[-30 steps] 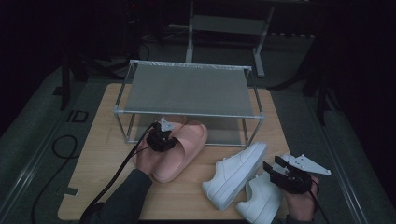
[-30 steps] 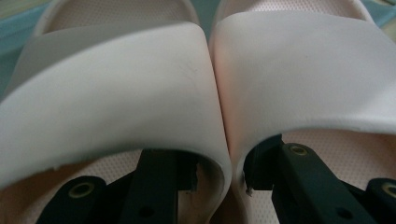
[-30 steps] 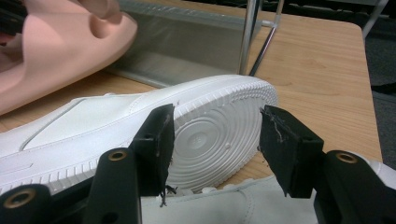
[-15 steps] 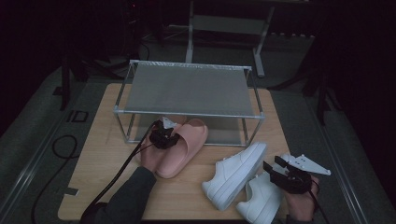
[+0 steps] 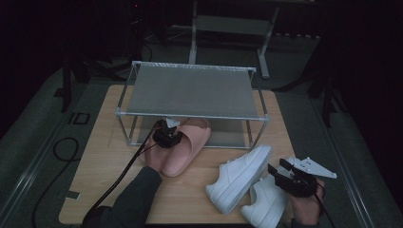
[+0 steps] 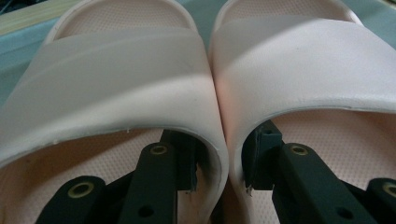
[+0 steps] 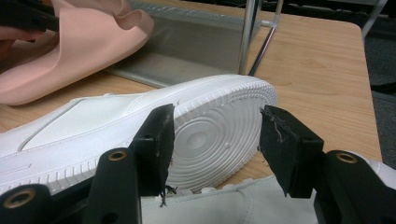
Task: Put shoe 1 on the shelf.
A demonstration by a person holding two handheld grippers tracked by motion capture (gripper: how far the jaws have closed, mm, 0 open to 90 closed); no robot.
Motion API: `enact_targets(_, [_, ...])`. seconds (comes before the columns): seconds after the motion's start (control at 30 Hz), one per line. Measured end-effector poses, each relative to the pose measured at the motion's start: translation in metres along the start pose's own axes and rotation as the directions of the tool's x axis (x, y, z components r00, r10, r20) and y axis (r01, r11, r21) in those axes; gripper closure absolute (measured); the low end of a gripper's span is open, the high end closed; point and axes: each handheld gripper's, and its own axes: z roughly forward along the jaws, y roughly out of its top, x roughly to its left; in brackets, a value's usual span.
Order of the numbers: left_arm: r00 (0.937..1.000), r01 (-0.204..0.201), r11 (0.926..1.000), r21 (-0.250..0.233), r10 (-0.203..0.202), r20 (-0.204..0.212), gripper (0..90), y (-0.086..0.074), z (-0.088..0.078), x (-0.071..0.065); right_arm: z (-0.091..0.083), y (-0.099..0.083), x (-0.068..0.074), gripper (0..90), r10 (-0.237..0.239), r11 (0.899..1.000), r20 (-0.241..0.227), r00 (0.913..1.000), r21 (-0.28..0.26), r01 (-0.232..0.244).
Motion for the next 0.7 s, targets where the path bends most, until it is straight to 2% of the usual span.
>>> enact_targets(0.03, [1.0, 0.0, 1.0, 0.0, 0.0, 0.0, 68.9, 0.0, 0.0, 0.0, 0.0, 0.0, 0.0, 44.6, 0.0, 1.0, 0.0, 1.0, 0.0, 0.0])
enact_targets(0.07, [0.9912, -0.132, 0.9912, -0.002, 0.132, -0.004, 68.9, 0.0032, 0.0004, 0.0078, 0.0, 0.0, 0.0, 44.6, 0.0, 1.0, 0.0, 1.0, 0.0, 0.0])
enact_targets(0.23, [0.9906, -0.136, 0.9906, -0.006, 0.136, -0.014, 61.7, 0.002, -0.0001, 0.0035, -0.0001, 0.0, 0.0, 44.6, 0.0, 1.0, 0.0, 1.0, 0.0, 0.0])
enact_targets(0.53, [0.9905, -0.136, 0.9907, 0.004, 0.136, -0.024, 48.9, 0.0018, -0.0014, 0.0046, -0.0005, -0.0002, -0.0003, 44.5, 0.0, 1.0, 0.001, 1.0, -0.001, 0.0])
enact_targets(0.7, [0.9892, -0.138, 0.9905, 0.002, 0.138, -0.05, 44.2, 0.0005, -0.0045, 0.0005, -0.0004, 0.0, 0.0003, 44.5, -0.003, 1.0, -0.001, 1.0, 0.001, 0.003])
